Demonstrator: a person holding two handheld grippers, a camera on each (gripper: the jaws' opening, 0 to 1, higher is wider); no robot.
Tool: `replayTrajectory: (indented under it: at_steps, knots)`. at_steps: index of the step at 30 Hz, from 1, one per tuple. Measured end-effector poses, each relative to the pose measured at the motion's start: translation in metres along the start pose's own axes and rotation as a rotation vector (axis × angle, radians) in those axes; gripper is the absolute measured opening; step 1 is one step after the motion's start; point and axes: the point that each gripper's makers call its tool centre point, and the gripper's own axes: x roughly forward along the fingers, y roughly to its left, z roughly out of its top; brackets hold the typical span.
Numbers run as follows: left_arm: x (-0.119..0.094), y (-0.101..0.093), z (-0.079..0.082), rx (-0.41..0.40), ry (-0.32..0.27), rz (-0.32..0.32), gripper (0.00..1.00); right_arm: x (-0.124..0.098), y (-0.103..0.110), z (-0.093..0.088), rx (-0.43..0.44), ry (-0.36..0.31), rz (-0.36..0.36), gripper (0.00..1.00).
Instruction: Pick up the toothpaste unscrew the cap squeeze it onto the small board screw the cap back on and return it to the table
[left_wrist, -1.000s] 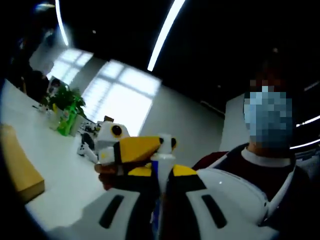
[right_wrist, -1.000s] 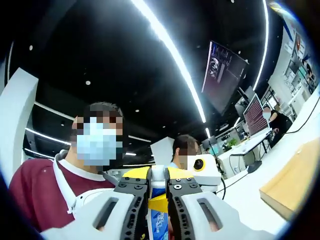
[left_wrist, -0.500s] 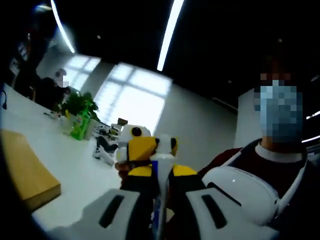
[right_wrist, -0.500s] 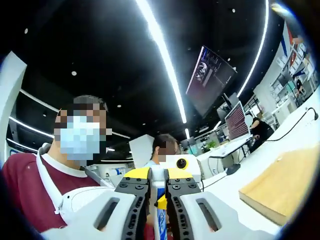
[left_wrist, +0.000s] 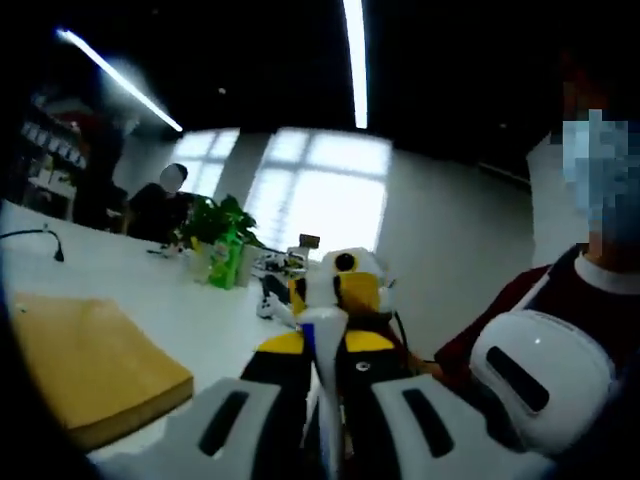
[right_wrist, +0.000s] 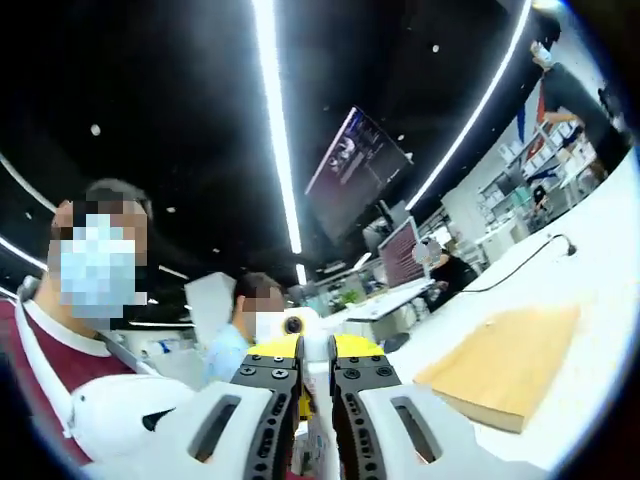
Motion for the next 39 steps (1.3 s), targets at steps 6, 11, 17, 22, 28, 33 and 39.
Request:
replayTrajectory:
  at_steps: [6,11,17,22,28,33,39]
  knots:
    - [0.002,0.001,-0.001,0.016,0.007,0.007,0.10,-0.002,-0.003,0.001,-0.016,0.008,-0.059,0.07]
    - [0.001,0.006,-0.004,0.027,0.023,0.034,0.10,0.000,-0.010,0.001,-0.044,0.032,-0.098,0.09]
    - [-0.007,-0.008,0.005,-0.023,-0.008,-0.072,0.10,0.004,0.011,0.005,0.043,0.016,0.080,0.11]
    - [-0.008,-0.034,0.012,-0.129,-0.050,-0.244,0.10,0.005,0.029,0.010,0.184,0.023,0.260,0.11]
    - [-0.006,-0.063,0.011,-0.292,-0.071,-0.466,0.10,0.002,0.065,0.001,0.260,0.070,0.491,0.11]
    - [-0.006,-0.074,0.013,-0.352,-0.084,-0.565,0.10,0.001,0.076,0.002,0.303,0.052,0.605,0.11]
    - [-0.006,-0.080,0.013,-0.366,-0.082,-0.593,0.10,-0.002,0.080,0.003,0.321,0.052,0.654,0.10]
